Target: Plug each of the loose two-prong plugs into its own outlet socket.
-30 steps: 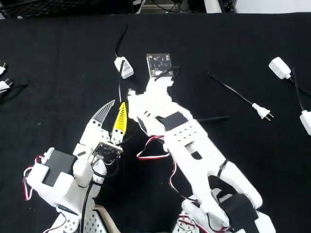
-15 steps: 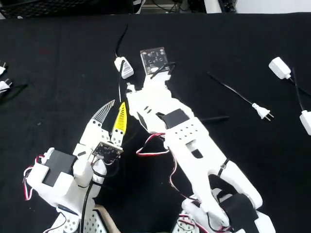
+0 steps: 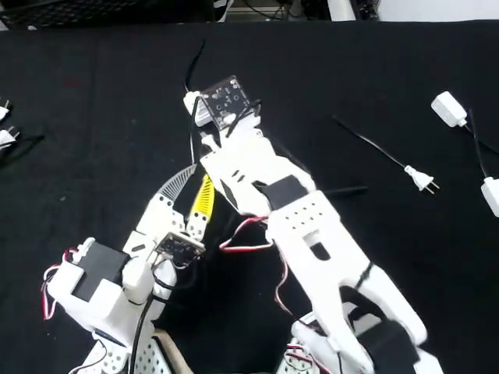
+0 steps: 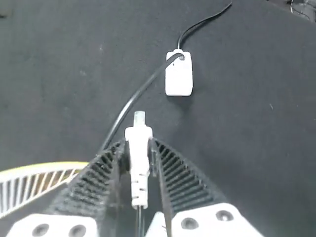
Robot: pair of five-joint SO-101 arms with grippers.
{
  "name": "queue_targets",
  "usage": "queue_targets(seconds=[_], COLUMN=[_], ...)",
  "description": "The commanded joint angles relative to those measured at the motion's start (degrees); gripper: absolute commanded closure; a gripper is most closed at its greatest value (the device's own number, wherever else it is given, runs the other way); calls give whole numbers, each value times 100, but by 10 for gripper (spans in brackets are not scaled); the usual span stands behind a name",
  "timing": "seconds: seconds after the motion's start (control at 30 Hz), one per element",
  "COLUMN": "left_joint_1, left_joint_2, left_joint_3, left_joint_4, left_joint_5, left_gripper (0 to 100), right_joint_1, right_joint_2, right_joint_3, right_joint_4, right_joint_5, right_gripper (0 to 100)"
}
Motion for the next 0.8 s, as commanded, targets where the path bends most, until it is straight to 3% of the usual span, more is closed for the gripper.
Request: queue_targets(seconds=[0.0,0.17,0.33,0.63,0.77], left_joint_1=[101,66,101,259,338], left_joint_2=[9,18,9,9,0], left_joint_3=[-57,-295,-620,-611,-681], left_joint_4=[0,44,809,800,800], left_joint_5=[-9,9,18,9,18], left_gripper=[891,891,889,888,891], right_joint_1=[-70,-35,-264,-273,-273], right_joint_2=[-558,-892,-954,-1130,-1165], right_joint_3=[-338,-321,-312,-312,-303], right_joint_4=[448,1046,1354,1626,1626], right_joint_5=[105,-167,-167,-158,246], right_gripper=[986,986,986,986,986])
